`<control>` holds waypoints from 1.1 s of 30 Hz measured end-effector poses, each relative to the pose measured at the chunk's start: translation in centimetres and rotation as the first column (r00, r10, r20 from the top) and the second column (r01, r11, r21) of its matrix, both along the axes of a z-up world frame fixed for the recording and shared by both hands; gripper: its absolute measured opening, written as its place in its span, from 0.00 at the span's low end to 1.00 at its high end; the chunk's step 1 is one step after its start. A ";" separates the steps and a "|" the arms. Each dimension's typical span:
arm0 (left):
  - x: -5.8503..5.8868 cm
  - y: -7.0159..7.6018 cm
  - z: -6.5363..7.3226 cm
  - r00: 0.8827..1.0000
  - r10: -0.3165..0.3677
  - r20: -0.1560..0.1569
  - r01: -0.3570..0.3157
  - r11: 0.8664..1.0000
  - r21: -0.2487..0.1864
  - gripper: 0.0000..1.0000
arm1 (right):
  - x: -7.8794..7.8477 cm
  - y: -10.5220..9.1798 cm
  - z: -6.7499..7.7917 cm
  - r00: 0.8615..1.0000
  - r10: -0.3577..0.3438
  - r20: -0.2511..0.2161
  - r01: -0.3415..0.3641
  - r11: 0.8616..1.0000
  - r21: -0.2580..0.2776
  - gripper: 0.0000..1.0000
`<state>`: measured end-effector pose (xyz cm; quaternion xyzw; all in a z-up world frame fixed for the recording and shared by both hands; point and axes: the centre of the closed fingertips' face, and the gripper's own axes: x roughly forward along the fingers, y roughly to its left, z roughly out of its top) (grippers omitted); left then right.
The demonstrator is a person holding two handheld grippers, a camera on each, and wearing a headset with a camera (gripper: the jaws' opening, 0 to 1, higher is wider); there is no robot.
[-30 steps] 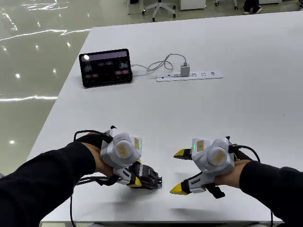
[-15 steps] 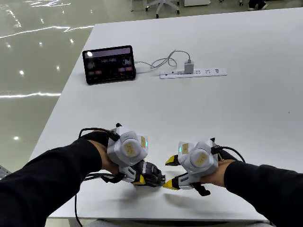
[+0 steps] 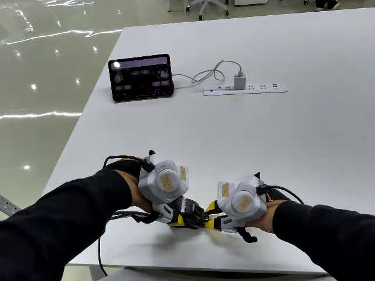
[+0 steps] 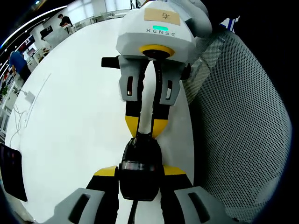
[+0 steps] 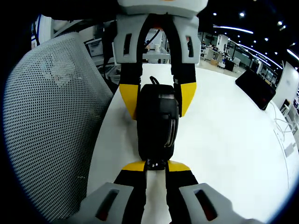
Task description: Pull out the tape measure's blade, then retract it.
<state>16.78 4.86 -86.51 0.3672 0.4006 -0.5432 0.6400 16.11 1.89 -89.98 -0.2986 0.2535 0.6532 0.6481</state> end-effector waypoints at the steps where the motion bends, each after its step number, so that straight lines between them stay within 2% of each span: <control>1: 0.0 0.0 0.0 1.000 0.000 -0.001 0.000 1.000 0.002 0.30 | 0.0 0.0 0.0 1.000 -0.001 -0.002 0.001 1.000 0.001 0.09; 4: -0.1 0.0 0.0 1.000 -0.012 -0.001 0.012 1.000 0.016 0.29 | 0.0 -0.1 0.0 1.000 -0.007 -0.006 0.007 1.000 0.002 0.08; 12: -0.1 0.0 0.0 1.000 -0.010 -0.005 0.010 1.000 0.007 0.29 | 0.1 -1.3 0.1 1.000 -0.016 -0.004 0.016 1.000 0.010 0.08; 17: -0.1 0.0 0.0 1.000 -0.003 -0.008 0.003 1.000 0.001 0.29 | 0.2 -2.0 0.1 0.999 -0.037 -0.030 0.037 0.999 0.008 0.08; 33: -0.1 0.0 0.0 1.000 0.012 -0.005 -0.012 1.000 -0.002 0.29 | 0.1 -2.5 -0.1 0.999 -0.038 -0.026 0.037 0.999 -0.019 0.09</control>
